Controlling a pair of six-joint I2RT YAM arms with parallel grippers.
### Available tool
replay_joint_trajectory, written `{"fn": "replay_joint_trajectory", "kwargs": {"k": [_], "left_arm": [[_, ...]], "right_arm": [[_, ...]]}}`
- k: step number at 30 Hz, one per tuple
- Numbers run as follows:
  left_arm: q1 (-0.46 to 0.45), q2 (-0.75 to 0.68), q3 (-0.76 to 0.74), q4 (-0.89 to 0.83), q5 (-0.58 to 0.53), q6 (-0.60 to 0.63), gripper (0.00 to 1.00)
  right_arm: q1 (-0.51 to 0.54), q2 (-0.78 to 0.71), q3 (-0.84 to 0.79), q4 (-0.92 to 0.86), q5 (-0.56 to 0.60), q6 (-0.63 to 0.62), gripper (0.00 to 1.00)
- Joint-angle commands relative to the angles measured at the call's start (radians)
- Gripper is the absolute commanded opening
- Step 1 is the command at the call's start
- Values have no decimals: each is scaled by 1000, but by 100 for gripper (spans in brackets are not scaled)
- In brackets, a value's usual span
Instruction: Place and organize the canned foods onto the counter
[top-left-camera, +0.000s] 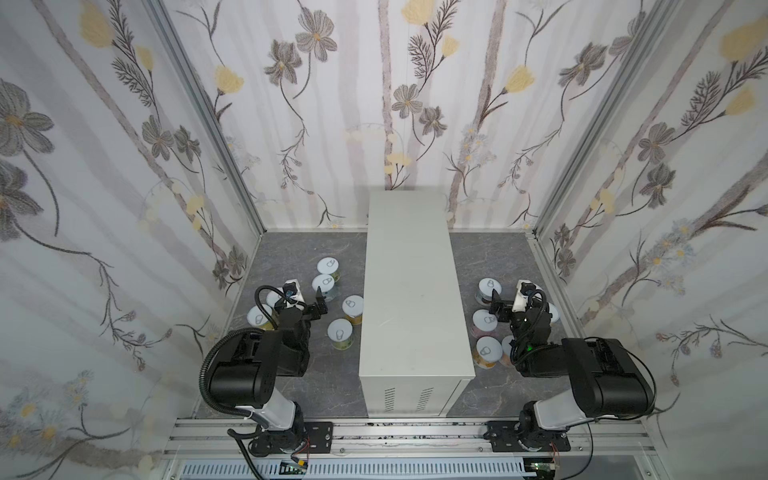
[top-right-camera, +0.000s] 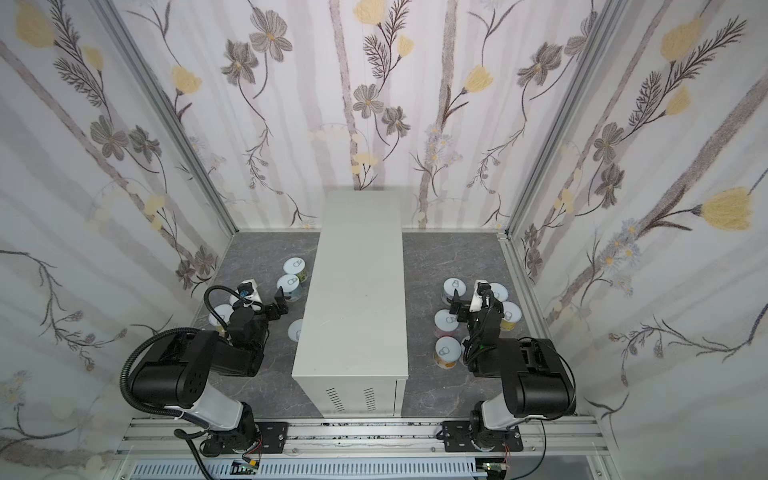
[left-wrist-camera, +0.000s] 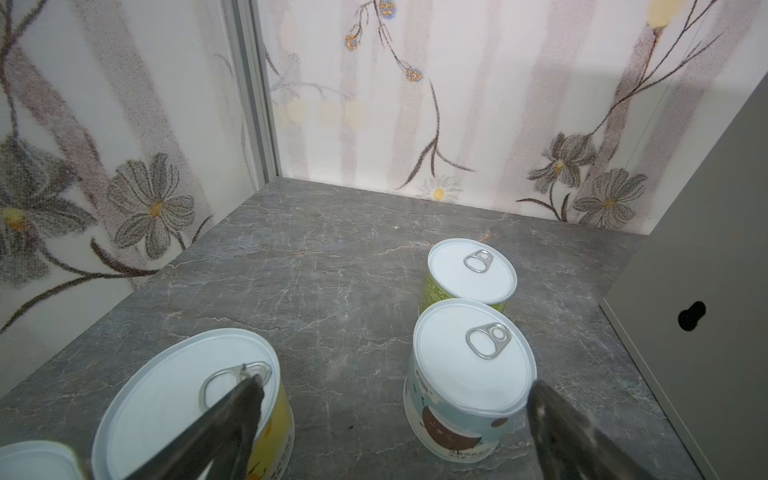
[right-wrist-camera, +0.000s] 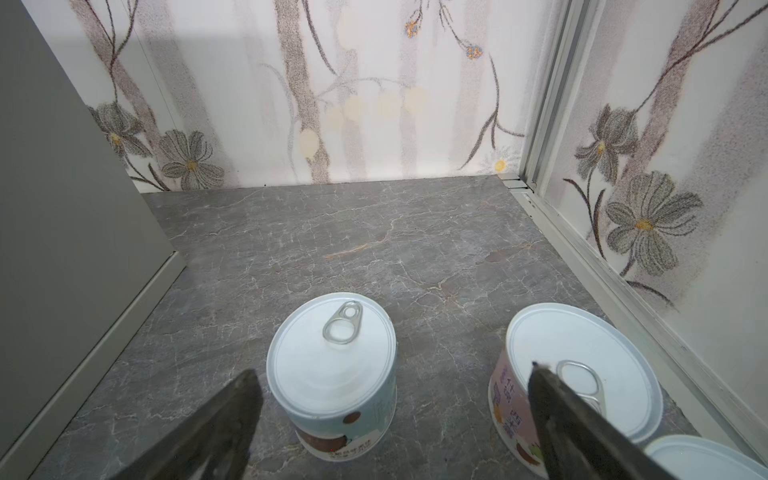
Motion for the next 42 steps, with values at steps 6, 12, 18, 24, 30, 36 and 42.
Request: {"fn": "replay_joint_trajectory", "kwargs": {"k": [6, 12, 18, 24, 30, 36, 42], "left_arm": [[1, 3, 6, 45, -4, -15, 100], [2, 3, 6, 46, -4, -16, 100], [4, 1, 7, 46, -2, -16, 100], [3, 1, 6, 46, -1, -16, 100], [4, 3, 6, 46, -1, -16, 100], [9, 2, 8, 41, 11, -19, 100], [13, -34, 48, -56, 0, -27, 100]], "right_arm": [[1, 3, -2, 50, -9, -19, 100], [1, 3, -1, 50, -9, -20, 100], [1, 2, -1, 49, -9, -19, 100], [1, 3, -1, 50, -9, -19, 100], [1, 3, -1, 50, -9, -20, 100], [-2, 5, 3, 42, -2, -11, 100], [-23, -75, 42, -82, -52, 5, 100]]}}
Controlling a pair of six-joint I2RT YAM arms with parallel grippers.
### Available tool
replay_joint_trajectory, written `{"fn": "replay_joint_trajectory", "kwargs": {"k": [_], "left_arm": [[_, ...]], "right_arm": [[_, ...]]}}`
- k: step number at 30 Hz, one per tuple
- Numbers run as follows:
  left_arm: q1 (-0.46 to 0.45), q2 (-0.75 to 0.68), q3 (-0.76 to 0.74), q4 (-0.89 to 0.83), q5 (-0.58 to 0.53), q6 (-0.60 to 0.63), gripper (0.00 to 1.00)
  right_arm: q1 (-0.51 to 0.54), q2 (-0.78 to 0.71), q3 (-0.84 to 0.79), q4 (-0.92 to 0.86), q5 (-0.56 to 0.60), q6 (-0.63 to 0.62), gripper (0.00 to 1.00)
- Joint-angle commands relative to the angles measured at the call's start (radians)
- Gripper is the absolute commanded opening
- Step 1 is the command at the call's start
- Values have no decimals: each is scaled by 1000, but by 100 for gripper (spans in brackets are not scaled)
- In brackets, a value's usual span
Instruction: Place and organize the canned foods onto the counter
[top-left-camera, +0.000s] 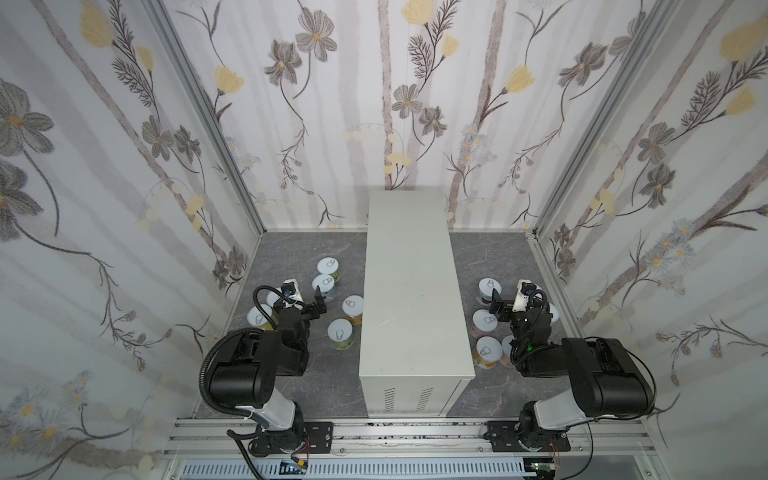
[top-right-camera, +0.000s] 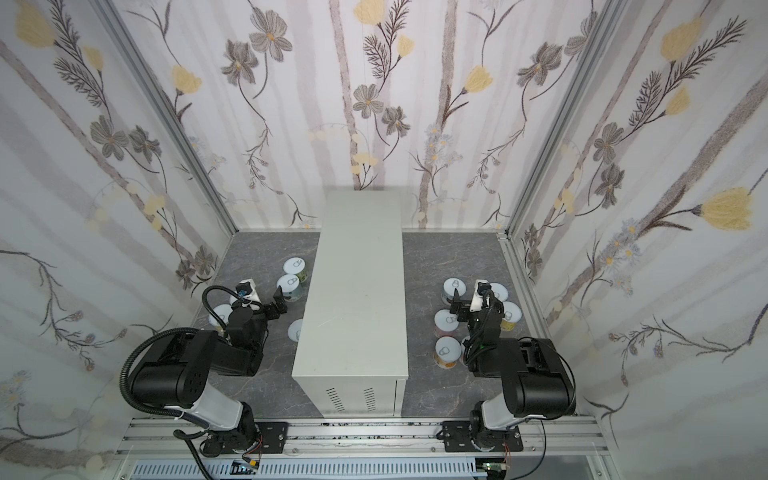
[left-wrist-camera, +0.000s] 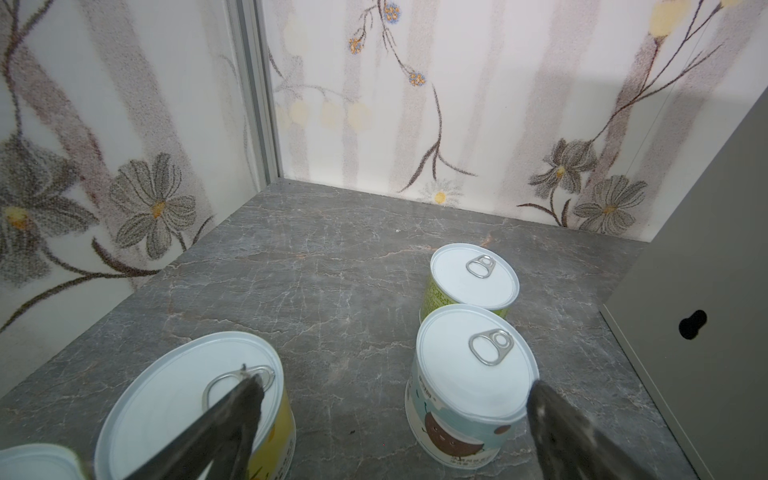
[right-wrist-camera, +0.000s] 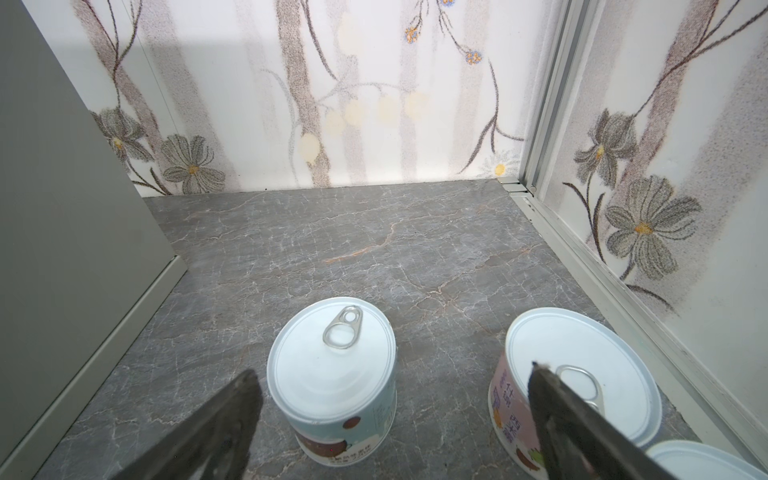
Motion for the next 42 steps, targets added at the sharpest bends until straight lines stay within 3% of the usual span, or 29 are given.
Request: {"fn": "replay_joint_trajectory", "kwargs": {"k": [1, 3, 5, 7, 11, 14, 18, 23, 27, 34, 42], "left_arm": [[0, -67, 79, -149, -32, -22, 100], [1, -110, 188, -375, -95, -43, 100], [0, -126, 285, -510, -101, -52, 100], [-8, -141, 395, -667, -108, -65, 100], [-31, -139, 629, -978, -134, -57, 100], [-35, -122, 780, -1179, -89, -42, 100], [-51, -81, 956, -1403, -21, -17, 100], [-102, -59, 1082, -1556, 10, 49, 100], [-142, -57, 1069, -1571, -30, 112, 100], [-158, -60, 1022, -1554, -27, 112, 100], [-175, -70, 1028, -1562, -19, 108, 100]], "right_arm": [[-9, -96, 70, -159, -27, 4, 100], [-13, -179, 189, -406, 49, 56, 100], [-32, -216, 322, -620, 32, 76, 100], [-36, -218, 412, -714, 38, 78, 100], [-78, -47, 764, -1155, -22, 140, 100], [-78, 72, 894, -1311, -100, 150, 100], [-55, 185, 961, -1381, -125, 152, 100], [-30, 291, 1018, -1443, -115, 140, 100], [-19, 350, 1023, -1451, -127, 129, 100], [23, 366, 996, -1460, -107, 104, 100], [60, 332, 928, -1474, 43, 97, 100]]}}
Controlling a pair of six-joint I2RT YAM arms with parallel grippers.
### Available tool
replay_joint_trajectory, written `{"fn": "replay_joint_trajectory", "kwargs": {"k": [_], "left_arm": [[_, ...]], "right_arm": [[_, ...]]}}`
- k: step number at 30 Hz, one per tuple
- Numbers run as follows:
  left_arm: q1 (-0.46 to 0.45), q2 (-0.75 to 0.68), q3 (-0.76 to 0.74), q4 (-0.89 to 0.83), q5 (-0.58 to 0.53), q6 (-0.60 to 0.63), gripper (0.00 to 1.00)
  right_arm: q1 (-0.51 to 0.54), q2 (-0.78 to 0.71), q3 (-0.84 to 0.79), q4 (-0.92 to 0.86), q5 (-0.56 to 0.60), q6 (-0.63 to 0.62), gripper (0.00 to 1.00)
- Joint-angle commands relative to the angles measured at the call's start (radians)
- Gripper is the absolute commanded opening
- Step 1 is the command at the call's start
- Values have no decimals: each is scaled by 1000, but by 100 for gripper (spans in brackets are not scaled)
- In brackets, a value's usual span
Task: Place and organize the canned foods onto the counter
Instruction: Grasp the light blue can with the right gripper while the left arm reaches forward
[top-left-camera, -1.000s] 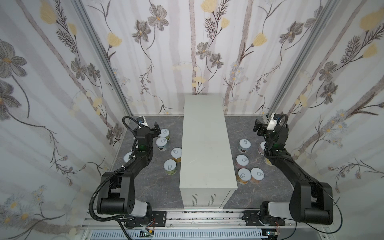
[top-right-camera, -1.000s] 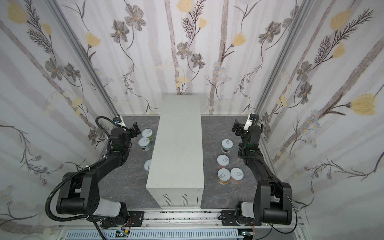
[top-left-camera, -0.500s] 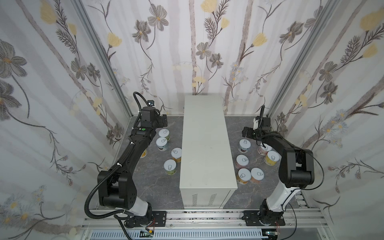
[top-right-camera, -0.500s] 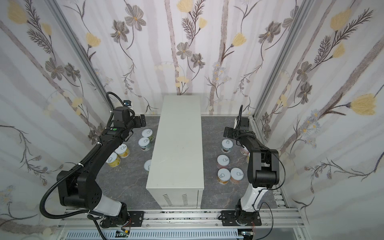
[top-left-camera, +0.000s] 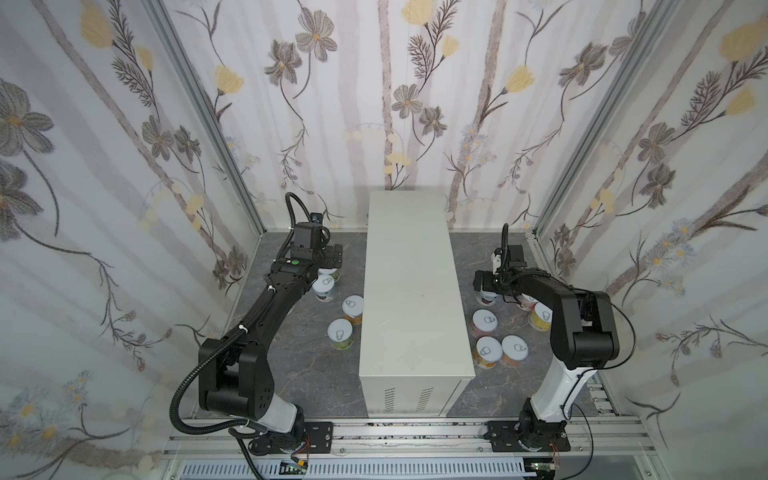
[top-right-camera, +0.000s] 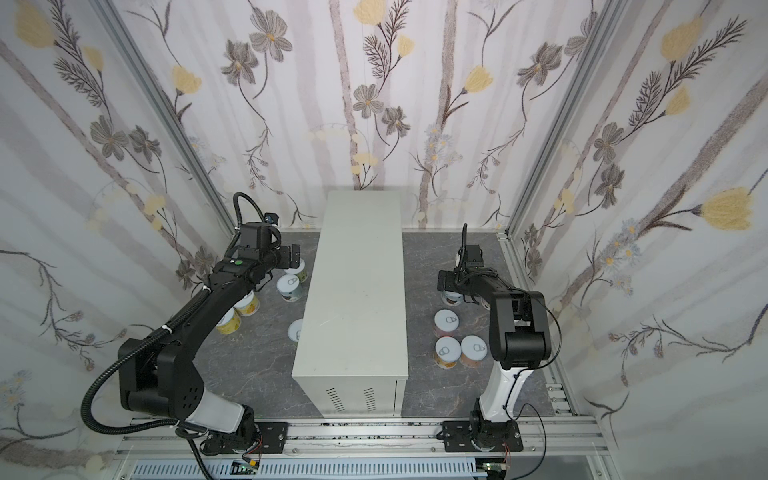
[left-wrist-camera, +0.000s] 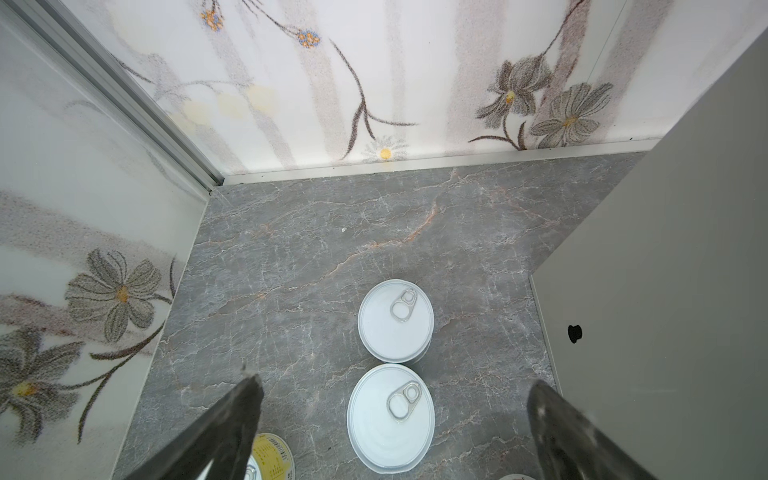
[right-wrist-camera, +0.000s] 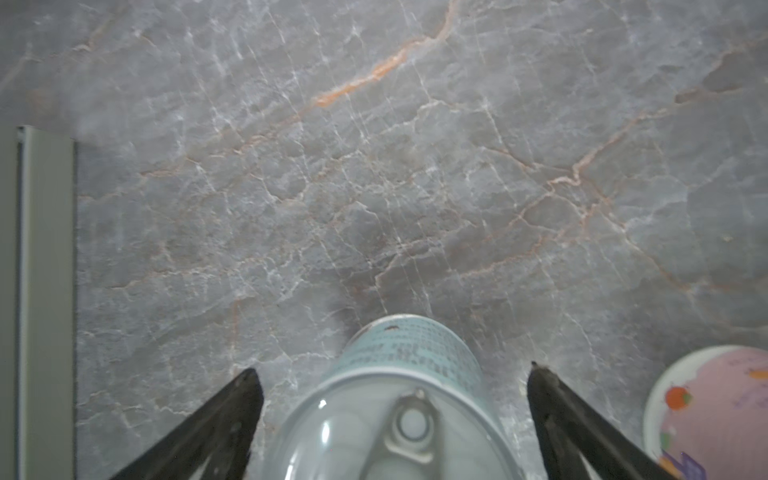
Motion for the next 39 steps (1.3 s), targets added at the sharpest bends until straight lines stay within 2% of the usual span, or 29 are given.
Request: {"fn": "replay_joint_trajectory", "kwargs": {"k": [1, 5, 13, 27, 32, 36, 39], "left_arm": [[-7, -8, 0, 9, -4, 5, 100], [-17, -15, 1, 5, 2, 4, 100], [-41, -25, 15, -40, 3, 8, 100], [-60, -115, 1, -85, -37, 34, 100], [-63, -136, 15, -109, -23, 34, 100], [-68, -166, 5, -109, -20, 34, 100], [-69, -189, 3, -114, -22, 36, 100]], "right_arm": [[12, -24, -21, -10, 112, -17, 100], [20, -48, -58, 10, 138, -23, 99], [20, -59, -81, 90, 77, -19, 91], [26, -17, -65, 57, 82, -22, 79], [32, -17, -75, 58, 101, -17, 68], [35, -13, -81, 51, 100, -17, 64], [35, -13, -86, 49, 111, -14, 56]]}}
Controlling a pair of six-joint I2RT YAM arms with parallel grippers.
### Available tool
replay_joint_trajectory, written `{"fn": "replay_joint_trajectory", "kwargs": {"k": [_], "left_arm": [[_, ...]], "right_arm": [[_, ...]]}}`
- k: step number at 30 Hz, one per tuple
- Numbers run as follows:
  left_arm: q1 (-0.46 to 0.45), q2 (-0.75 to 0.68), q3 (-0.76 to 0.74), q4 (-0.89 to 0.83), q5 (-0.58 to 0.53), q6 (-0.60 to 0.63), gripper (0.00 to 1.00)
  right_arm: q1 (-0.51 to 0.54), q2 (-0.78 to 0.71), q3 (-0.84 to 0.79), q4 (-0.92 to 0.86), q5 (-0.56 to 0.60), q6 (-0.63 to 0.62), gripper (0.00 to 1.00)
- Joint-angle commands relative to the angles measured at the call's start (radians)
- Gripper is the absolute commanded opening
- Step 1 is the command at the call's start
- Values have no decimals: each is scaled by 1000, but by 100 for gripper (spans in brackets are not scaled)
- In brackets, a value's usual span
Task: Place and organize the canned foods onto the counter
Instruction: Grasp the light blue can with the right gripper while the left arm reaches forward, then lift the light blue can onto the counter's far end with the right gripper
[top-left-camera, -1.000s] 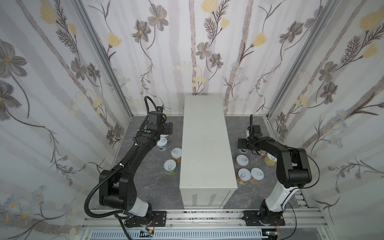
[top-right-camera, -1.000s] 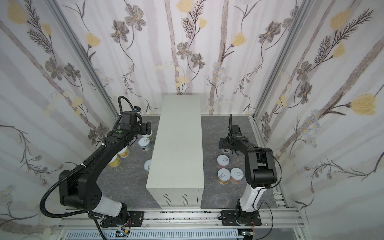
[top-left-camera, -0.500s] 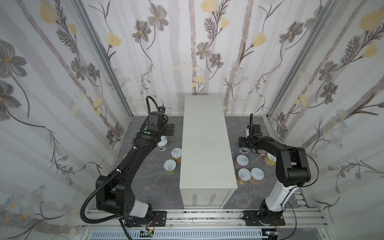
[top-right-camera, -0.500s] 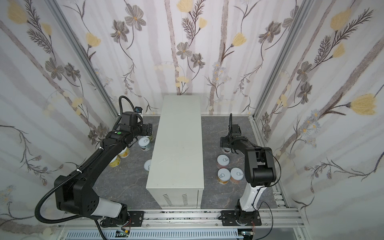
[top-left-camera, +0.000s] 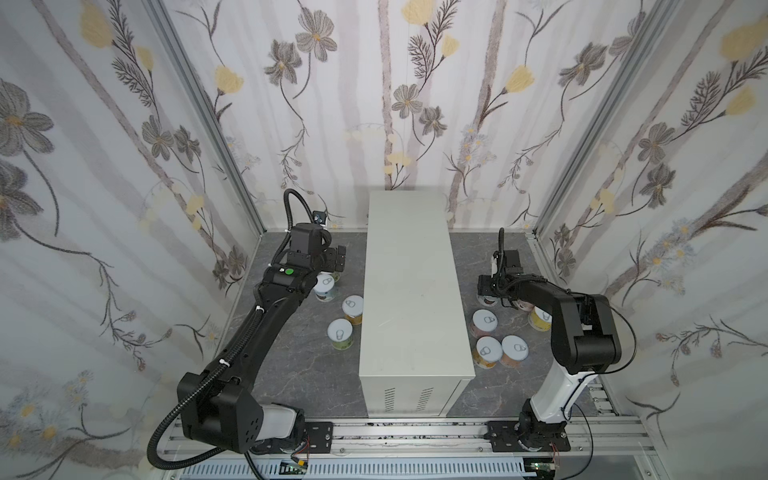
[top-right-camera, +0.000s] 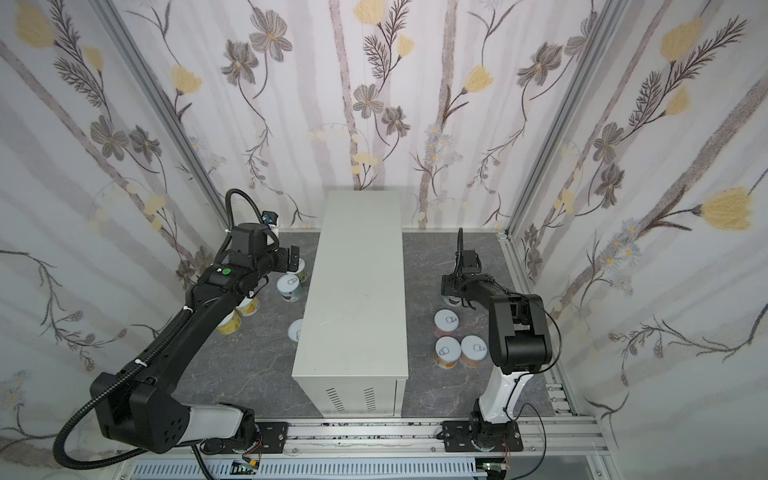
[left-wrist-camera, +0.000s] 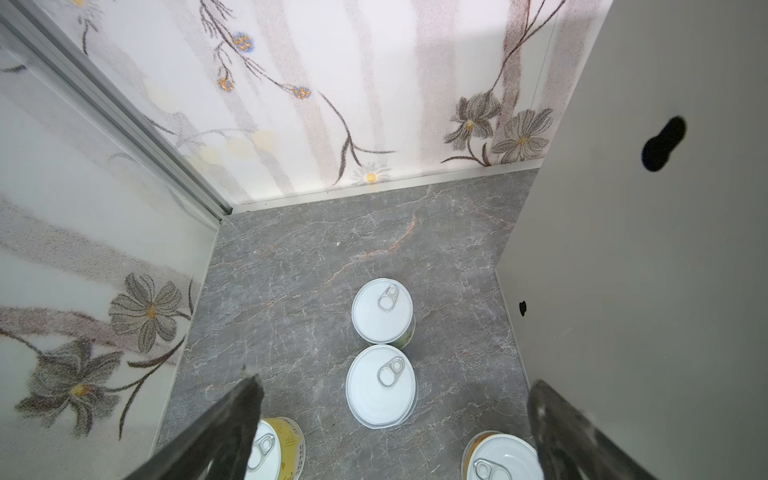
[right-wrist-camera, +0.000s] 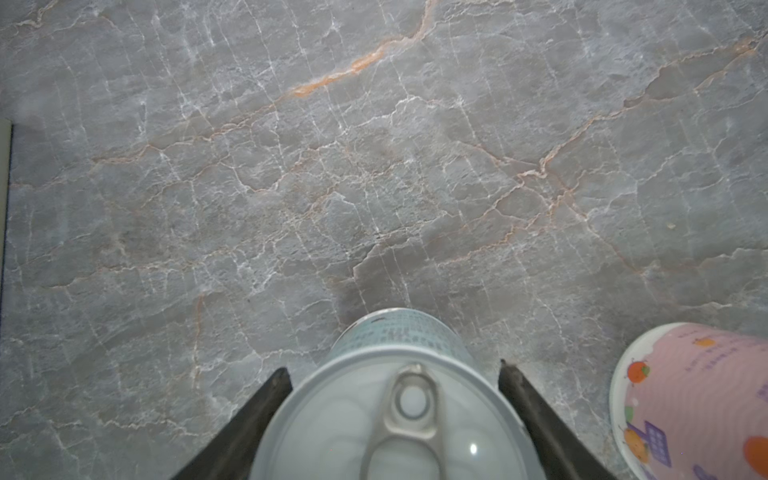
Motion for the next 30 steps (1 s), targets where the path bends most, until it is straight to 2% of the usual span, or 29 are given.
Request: {"fn": "replay_joint_trajectory", "kwargs": {"k": [1, 4, 9, 17, 21, 25, 30], "left_arm": [[-1, -25, 1, -9, 1, 9, 100], [-2, -45, 12, -25, 5, 7, 100], [-4, -82, 64, -54, 15, 8, 100], [-9, -159, 125, -95, 64, 26, 100], [-20, -187, 182, -129, 135, 44, 100], [-40, -178, 271, -155, 258, 33, 100], [-118, -151, 328, -156, 288, 44, 100]], "right_arm": [[2, 7, -7, -48, 26, 4, 55], [2, -34, -4, -64, 32, 12, 49], [2, -154, 65, -150, 39, 18, 48], [33, -335, 322, -346, 6, 19, 46], [105, -373, 482, -422, 32, 4, 45], [201, -326, 691, -543, 92, -26, 45], [322, -270, 868, -605, 112, -45, 45]]}}
